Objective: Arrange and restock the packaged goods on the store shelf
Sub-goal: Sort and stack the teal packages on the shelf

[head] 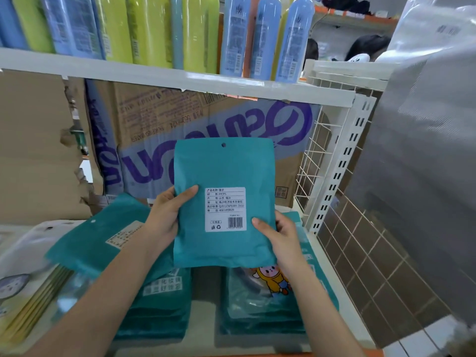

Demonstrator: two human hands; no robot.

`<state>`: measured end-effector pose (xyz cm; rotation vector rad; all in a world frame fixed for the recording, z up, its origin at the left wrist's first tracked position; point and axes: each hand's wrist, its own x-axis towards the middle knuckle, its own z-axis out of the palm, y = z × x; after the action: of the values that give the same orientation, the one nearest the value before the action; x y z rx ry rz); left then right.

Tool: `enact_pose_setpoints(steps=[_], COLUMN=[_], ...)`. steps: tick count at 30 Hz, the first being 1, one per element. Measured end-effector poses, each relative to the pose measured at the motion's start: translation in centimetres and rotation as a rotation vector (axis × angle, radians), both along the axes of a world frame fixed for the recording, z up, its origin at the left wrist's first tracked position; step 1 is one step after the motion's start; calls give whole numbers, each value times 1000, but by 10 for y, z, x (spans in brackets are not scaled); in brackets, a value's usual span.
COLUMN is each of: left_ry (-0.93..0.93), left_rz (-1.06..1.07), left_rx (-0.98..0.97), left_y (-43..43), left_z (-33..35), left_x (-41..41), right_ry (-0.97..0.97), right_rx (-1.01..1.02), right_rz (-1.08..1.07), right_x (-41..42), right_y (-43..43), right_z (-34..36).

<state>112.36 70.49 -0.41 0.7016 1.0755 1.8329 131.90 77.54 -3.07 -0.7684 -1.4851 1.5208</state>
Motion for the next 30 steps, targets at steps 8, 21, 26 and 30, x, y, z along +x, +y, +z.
enact_pose_setpoints(steps=[8,21,26,30], left_ry=[-34,539,1113,1347], left_rz=[-125,317,377,291], left_rx=[41,108,363,395], left_y=[0,1,0,4], left_z=[-21,-30,-13,4], left_x=[-7,3,-10,-26], right_ry=[114,205,191,224], right_rx=[-100,-469,-607,-693], right_rz=[-38,118,287,327], right_x=[0,13,25,30], right_y=[3,11,15,10], right_z=[-14,-7,-1,0])
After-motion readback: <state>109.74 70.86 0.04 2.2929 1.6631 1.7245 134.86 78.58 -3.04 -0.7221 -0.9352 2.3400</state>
